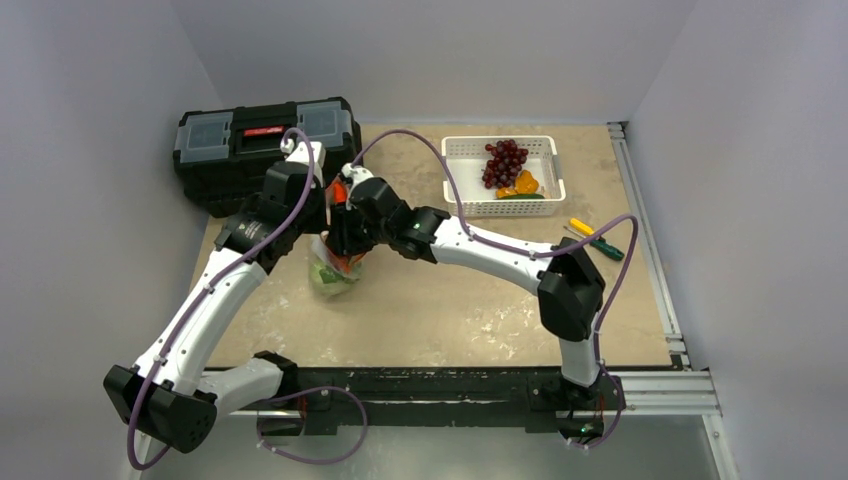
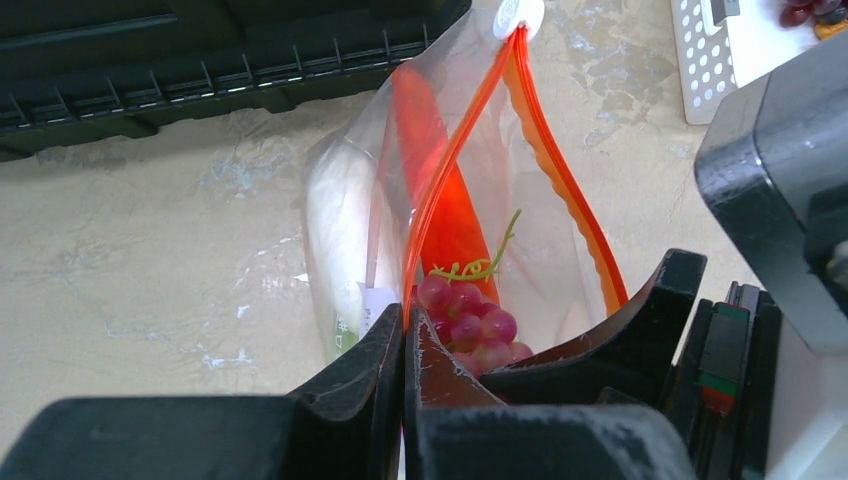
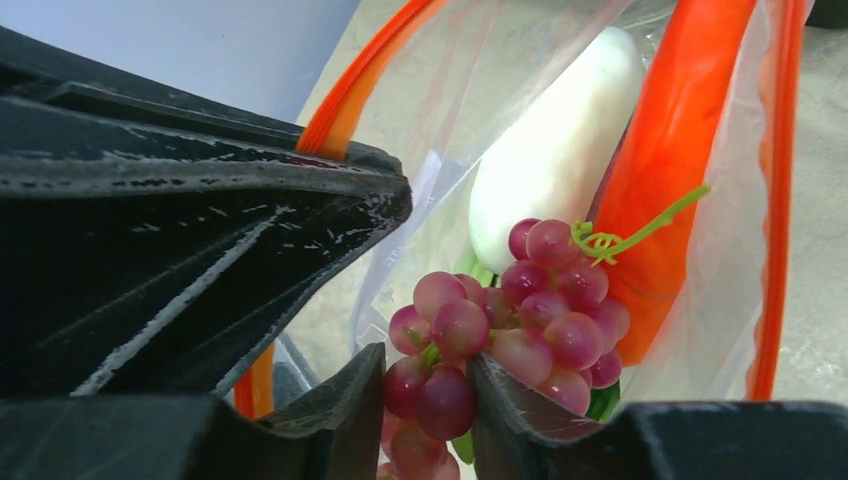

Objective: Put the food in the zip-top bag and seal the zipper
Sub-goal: Place the fake fruit in the zipper food storage bag.

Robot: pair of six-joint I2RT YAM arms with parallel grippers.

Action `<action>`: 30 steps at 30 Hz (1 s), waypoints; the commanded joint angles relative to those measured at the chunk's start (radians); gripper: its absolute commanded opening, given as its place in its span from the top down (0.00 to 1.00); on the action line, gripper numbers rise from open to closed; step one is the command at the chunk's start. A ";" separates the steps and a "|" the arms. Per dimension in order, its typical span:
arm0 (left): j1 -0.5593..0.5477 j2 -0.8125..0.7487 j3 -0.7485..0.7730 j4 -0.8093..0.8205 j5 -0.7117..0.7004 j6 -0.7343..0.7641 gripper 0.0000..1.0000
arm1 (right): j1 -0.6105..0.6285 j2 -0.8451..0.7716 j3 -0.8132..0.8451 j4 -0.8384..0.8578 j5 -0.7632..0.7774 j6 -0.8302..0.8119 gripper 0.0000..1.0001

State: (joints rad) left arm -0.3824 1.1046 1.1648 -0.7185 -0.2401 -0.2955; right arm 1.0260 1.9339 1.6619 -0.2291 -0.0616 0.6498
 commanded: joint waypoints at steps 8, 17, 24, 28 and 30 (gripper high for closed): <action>-0.006 -0.043 0.001 0.045 -0.053 0.006 1.00 | -0.005 -0.097 0.038 -0.071 0.061 -0.108 0.48; -0.006 -0.043 0.001 0.045 -0.056 0.006 1.00 | -0.006 -0.115 0.020 -0.048 0.075 -0.122 0.48; -0.006 -0.044 0.000 0.046 -0.063 0.007 1.00 | -0.001 -0.033 -0.037 0.000 -0.021 -0.065 0.65; -0.006 -0.040 -0.001 0.045 -0.062 0.007 1.00 | 0.005 -0.021 -0.025 -0.008 -0.013 -0.069 0.68; -0.005 -0.038 -0.001 0.047 -0.059 0.007 1.00 | 0.004 -0.022 -0.004 -0.026 0.004 -0.077 0.68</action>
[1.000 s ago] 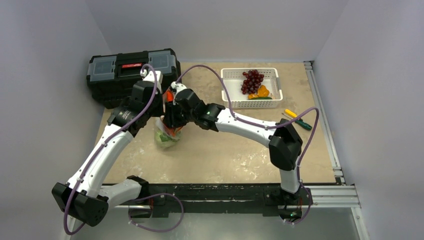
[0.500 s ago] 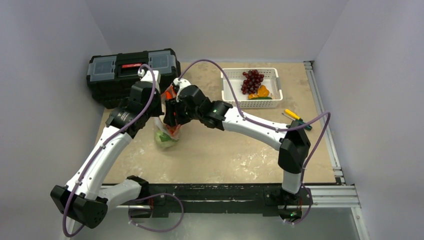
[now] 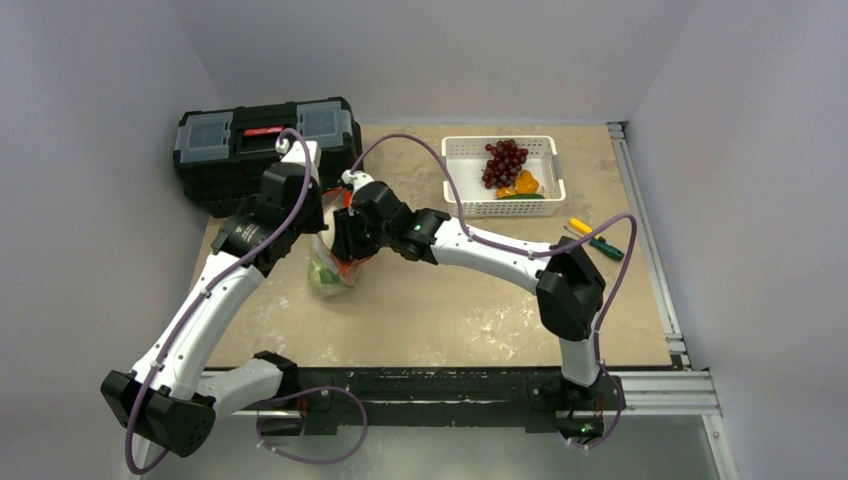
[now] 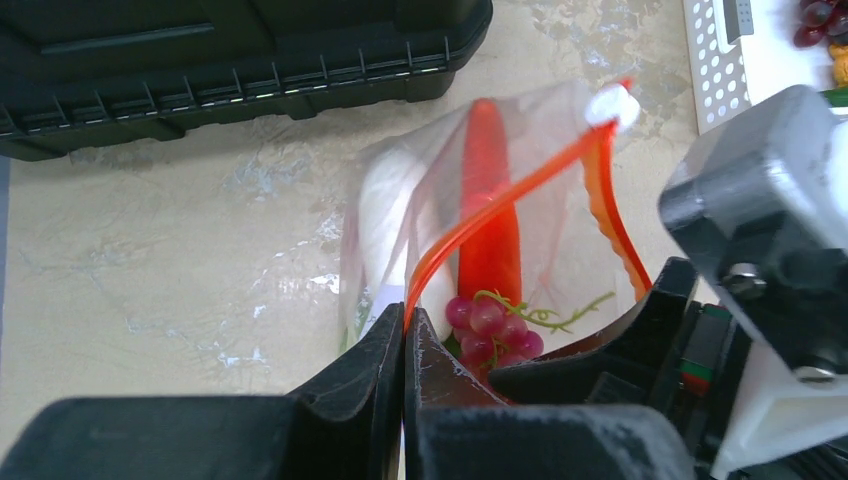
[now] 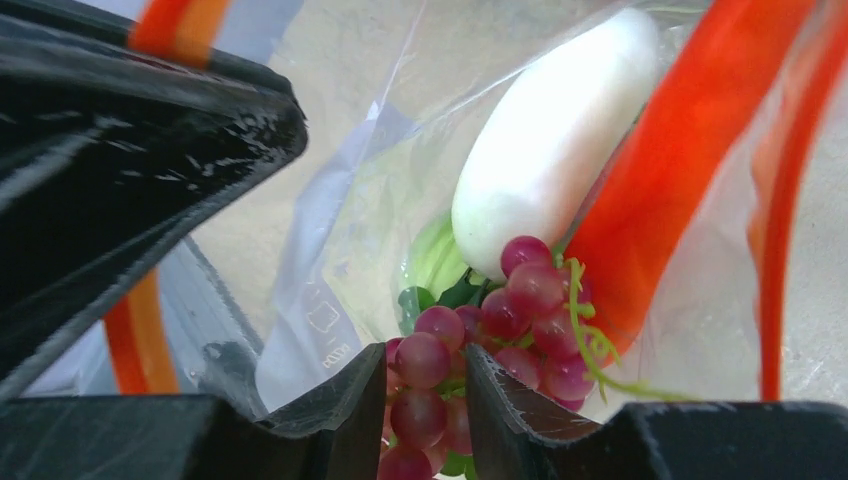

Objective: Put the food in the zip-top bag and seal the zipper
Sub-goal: Place the fake fruit in the zipper food storage bag, then pick up the fake fruit from the bin.

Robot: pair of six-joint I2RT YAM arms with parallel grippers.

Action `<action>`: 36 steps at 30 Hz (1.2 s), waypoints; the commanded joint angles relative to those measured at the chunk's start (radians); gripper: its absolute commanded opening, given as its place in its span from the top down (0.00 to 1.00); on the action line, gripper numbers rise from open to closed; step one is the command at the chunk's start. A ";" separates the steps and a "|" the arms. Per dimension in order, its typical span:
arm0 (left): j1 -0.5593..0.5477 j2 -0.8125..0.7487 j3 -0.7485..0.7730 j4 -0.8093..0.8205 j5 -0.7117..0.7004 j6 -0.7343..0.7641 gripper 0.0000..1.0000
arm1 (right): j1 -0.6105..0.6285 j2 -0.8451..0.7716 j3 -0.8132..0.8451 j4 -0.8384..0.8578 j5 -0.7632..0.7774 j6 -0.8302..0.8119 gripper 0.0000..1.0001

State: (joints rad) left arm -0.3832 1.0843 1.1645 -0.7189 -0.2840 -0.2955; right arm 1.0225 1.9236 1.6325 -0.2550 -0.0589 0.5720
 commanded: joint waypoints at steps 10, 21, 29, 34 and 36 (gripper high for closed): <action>-0.005 -0.008 0.003 0.046 -0.004 0.006 1.00 | 0.002 -0.106 0.159 -0.083 0.141 -0.138 0.65; -0.004 0.001 0.004 0.043 -0.006 0.007 1.00 | -0.023 -0.287 0.017 -0.001 0.419 -0.224 0.52; -0.005 0.009 0.007 0.042 0.007 0.004 1.00 | -0.073 -0.462 -0.227 0.154 0.705 -0.263 0.36; -0.004 0.014 0.008 0.040 0.012 0.003 1.00 | -0.296 -0.513 -0.337 0.173 0.602 -0.121 0.31; -0.004 0.014 0.009 0.039 0.012 0.003 1.00 | -0.384 -0.505 -0.361 0.167 0.535 -0.081 0.31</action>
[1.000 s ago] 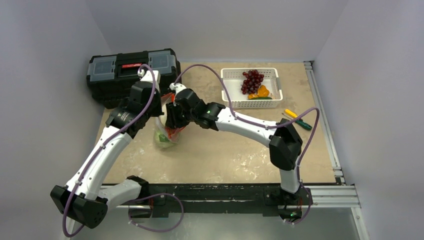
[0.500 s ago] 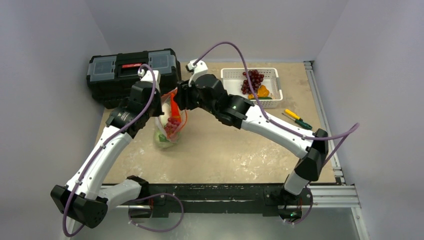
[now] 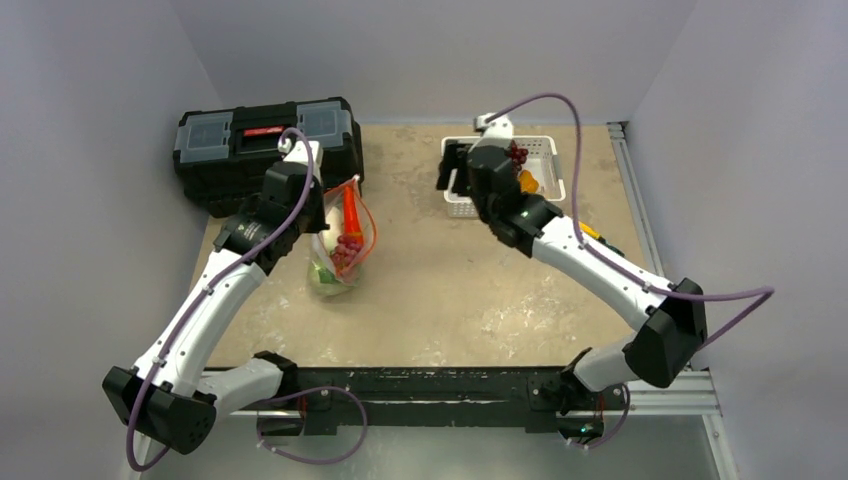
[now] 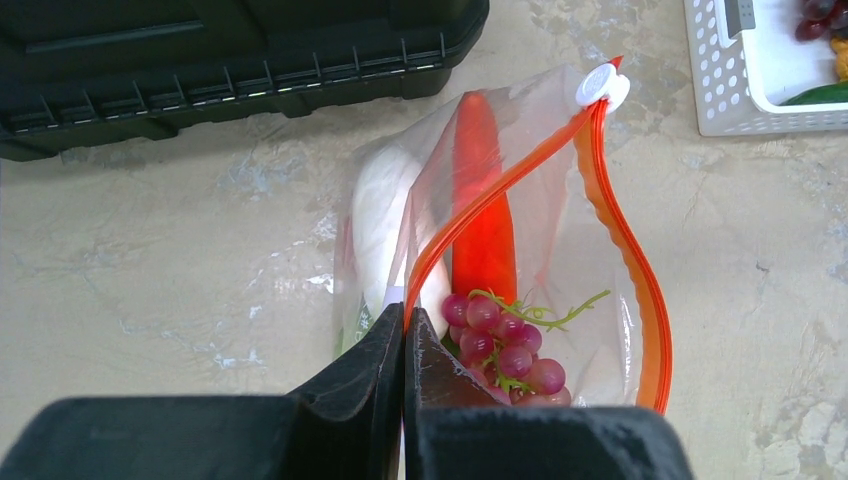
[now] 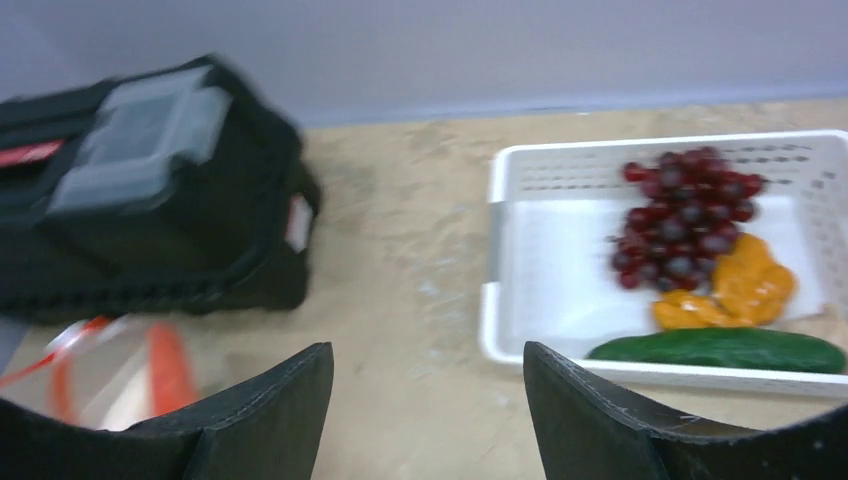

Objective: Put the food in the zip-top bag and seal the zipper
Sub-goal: Pick up the fake fruit from the bin.

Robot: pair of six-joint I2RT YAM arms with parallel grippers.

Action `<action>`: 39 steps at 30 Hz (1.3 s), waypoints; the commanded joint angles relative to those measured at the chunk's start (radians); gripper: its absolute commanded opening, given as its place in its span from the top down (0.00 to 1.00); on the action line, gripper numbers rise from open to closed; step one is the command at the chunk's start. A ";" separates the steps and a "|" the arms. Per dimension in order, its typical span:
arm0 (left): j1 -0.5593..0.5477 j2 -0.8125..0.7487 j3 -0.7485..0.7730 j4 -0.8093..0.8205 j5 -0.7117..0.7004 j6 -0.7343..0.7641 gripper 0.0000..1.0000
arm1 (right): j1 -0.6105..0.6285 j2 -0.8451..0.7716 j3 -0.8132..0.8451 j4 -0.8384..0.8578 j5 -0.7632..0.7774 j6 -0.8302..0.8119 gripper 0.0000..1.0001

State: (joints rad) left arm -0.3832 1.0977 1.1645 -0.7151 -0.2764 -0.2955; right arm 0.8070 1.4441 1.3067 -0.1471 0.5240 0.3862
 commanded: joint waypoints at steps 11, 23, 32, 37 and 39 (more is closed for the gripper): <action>-0.005 0.014 0.009 0.035 0.009 0.001 1.00 | -0.496 0.326 0.132 -0.004 -0.263 0.124 0.01; -0.009 0.038 0.014 0.028 0.007 0.003 1.00 | -0.551 0.779 0.546 -0.160 -0.146 0.078 0.01; -0.009 0.048 0.017 0.028 0.013 0.003 1.00 | -0.559 0.867 0.551 -0.130 -0.067 0.125 0.09; -0.009 0.048 0.017 0.026 0.015 0.001 1.00 | -0.564 0.902 0.557 -0.129 -0.118 0.094 0.37; -0.009 0.047 0.018 0.027 0.021 -0.001 1.00 | -0.568 0.900 0.568 -0.149 -0.141 0.088 0.56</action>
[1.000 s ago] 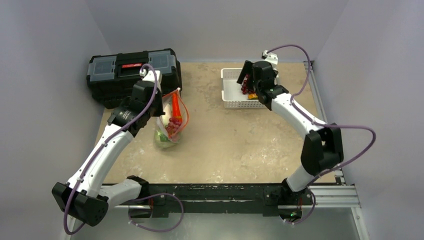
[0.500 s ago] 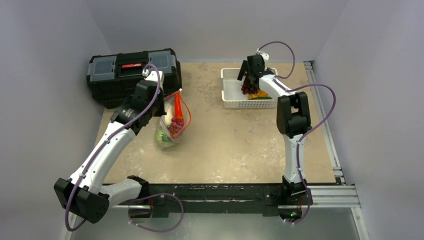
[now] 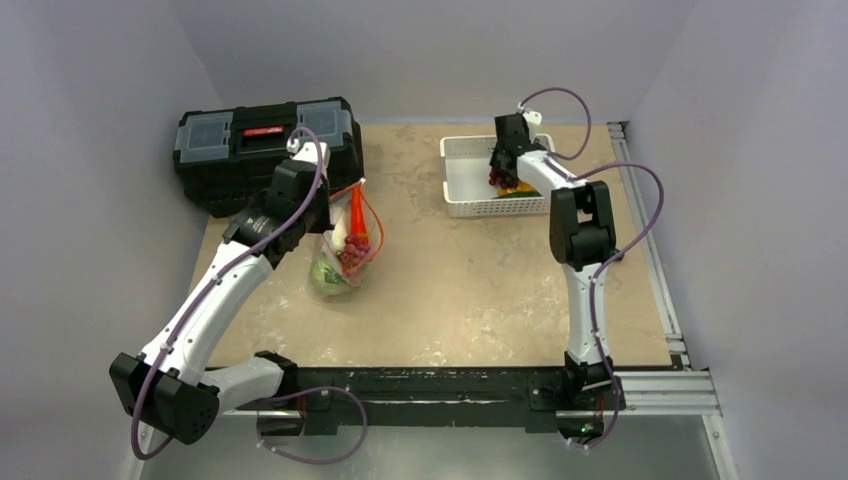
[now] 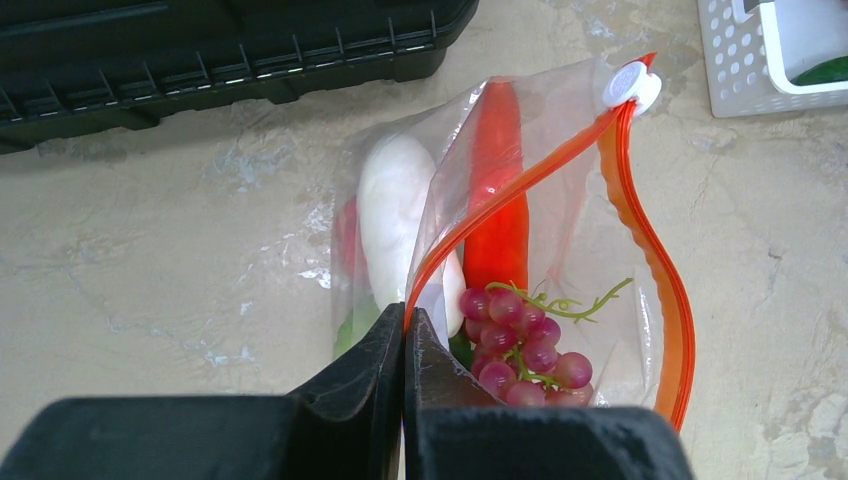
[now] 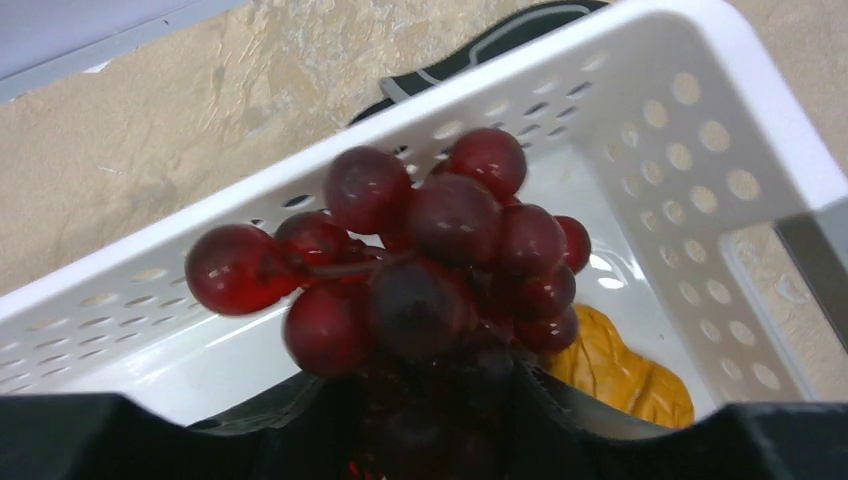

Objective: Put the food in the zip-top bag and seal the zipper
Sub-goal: Pick up the fake fruit from the bin, then place the fake fruit in the zipper food storage bag.

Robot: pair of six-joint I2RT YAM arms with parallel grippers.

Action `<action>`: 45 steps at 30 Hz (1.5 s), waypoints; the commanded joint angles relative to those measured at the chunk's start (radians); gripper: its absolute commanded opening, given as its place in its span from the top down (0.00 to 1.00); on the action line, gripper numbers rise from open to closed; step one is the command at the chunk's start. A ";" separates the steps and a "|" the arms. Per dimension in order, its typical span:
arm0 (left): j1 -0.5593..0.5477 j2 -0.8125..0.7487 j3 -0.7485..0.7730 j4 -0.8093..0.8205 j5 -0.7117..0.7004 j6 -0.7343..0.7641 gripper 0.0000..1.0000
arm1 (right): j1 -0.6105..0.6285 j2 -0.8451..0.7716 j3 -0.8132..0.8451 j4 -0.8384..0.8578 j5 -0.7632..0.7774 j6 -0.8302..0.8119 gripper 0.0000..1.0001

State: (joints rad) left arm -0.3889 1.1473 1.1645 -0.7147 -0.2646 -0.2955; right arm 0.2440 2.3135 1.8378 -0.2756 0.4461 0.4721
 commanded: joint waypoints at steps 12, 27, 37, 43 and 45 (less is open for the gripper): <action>-0.004 -0.015 0.019 0.024 0.008 -0.001 1.00 | -0.007 -0.321 -0.096 0.065 -0.176 -0.059 0.93; -0.004 -0.012 0.019 0.024 0.001 0.003 1.00 | -0.006 -0.656 -0.418 0.225 -0.806 0.052 1.00; -0.004 -0.011 0.020 0.021 -0.001 0.003 1.00 | 0.048 -0.638 -0.643 0.656 -1.301 0.431 1.00; -0.004 -0.011 0.020 0.021 -0.001 0.003 1.00 | 0.187 -0.669 -0.558 0.520 -1.308 0.346 1.00; -0.004 -0.011 0.020 0.022 0.000 0.002 1.00 | 0.236 -0.661 -0.499 0.438 -1.336 0.301 1.00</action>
State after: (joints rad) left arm -0.3889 1.1473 1.1645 -0.7162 -0.2577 -0.2955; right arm 0.3923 1.6989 1.2118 0.1925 -0.7834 0.8249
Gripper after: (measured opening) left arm 0.006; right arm 0.200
